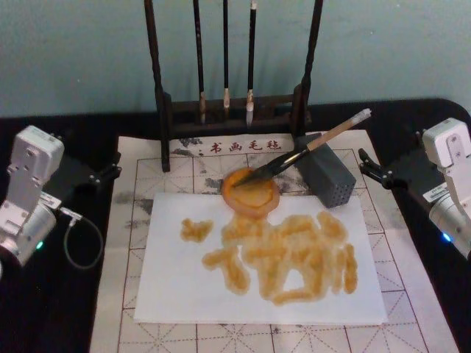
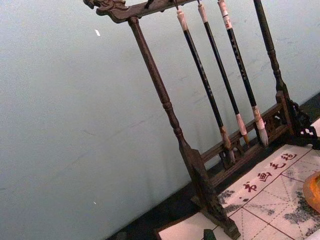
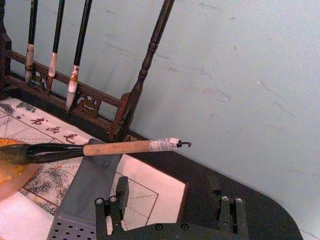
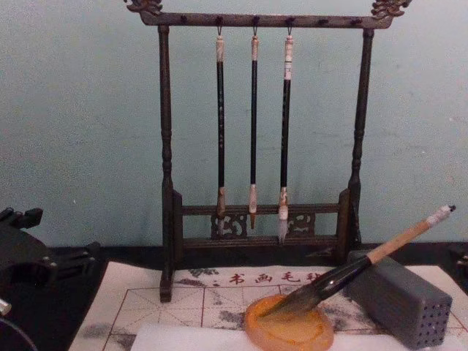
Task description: Pick up the brush from the inkstone, write on the paper, then place the brush back to its original position.
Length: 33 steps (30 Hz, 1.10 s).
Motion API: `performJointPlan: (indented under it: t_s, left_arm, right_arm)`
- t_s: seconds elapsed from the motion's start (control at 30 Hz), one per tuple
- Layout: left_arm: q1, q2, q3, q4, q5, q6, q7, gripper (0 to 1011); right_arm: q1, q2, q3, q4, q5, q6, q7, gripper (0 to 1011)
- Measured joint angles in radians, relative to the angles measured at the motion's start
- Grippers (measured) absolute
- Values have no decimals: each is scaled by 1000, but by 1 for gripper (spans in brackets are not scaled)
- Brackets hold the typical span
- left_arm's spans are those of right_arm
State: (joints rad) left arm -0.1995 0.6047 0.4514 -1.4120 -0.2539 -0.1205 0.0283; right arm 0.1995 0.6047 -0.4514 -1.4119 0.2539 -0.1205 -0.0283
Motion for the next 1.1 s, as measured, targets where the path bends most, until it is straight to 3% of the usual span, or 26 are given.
performJointPlan:
  t_s: [1.1]
  left_arm:
    - [0, 0, 0, 0, 0, 0, 0, 1001]
  right_arm:
    - [0, 0, 0, 0, 0, 0, 0, 1000]
